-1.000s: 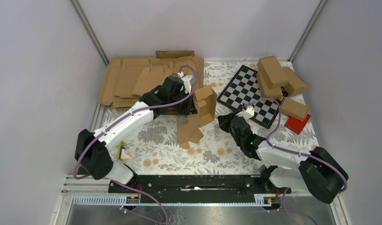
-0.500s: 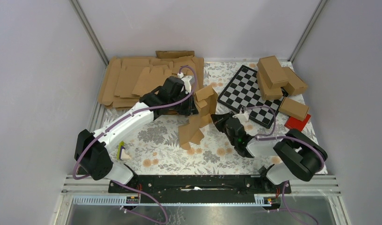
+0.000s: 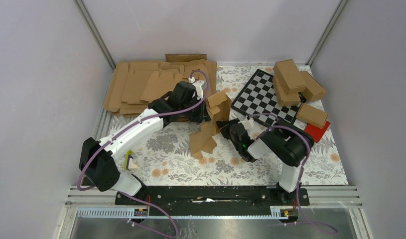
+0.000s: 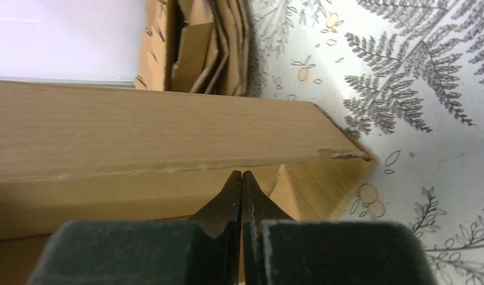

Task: Fold the paper box

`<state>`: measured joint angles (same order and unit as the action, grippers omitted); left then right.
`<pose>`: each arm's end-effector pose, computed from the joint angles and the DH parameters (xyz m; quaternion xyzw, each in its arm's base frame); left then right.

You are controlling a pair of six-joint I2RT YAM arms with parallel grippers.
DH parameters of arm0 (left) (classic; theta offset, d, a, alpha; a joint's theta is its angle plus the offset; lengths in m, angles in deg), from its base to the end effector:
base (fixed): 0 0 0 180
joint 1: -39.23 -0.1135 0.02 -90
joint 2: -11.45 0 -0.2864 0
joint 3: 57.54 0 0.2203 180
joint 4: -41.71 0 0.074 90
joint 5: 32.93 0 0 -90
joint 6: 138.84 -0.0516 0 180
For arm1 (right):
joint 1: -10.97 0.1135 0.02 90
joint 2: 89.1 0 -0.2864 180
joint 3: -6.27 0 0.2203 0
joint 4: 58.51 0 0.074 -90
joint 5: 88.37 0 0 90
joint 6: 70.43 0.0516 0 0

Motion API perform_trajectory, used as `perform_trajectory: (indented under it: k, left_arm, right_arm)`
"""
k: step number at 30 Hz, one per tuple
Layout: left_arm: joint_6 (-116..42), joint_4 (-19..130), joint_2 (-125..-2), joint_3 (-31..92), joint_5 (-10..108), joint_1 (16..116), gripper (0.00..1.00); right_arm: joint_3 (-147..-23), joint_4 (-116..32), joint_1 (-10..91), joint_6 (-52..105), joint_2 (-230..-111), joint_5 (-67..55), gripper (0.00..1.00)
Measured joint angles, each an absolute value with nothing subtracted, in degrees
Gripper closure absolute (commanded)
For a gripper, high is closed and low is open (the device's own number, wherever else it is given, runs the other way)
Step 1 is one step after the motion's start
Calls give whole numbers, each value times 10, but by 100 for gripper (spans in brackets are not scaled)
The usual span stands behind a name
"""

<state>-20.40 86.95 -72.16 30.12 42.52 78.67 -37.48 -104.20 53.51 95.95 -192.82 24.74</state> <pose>0.2243 -0.2013 0.3321 0.1387 0.8941 -0.3245 0.2756 0.2464 0.1986 0.1710 0.3427 0.7042 0.4375 0.4417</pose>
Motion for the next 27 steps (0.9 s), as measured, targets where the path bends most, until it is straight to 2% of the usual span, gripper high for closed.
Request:
perform_trajectory:
  k: [7, 14, 20, 27]
  left_arm:
    - [-206, 870, -722, 302, 425, 787, 100]
    - [-211, 874, -721, 302, 430, 787, 100]
    - [-214, 875, -721, 302, 433, 787, 100]
    - [-218, 880, -718, 306, 435, 787, 100]
  right_arm:
    - [-394, -1073, 535, 989, -2009, 244, 100]
    - [-434, -971, 535, 1043, -1999, 245, 100]
    - [-436, -951, 535, 1078, -1997, 245, 100]
    - [-436, -920, 535, 1028, -1969, 244, 100]
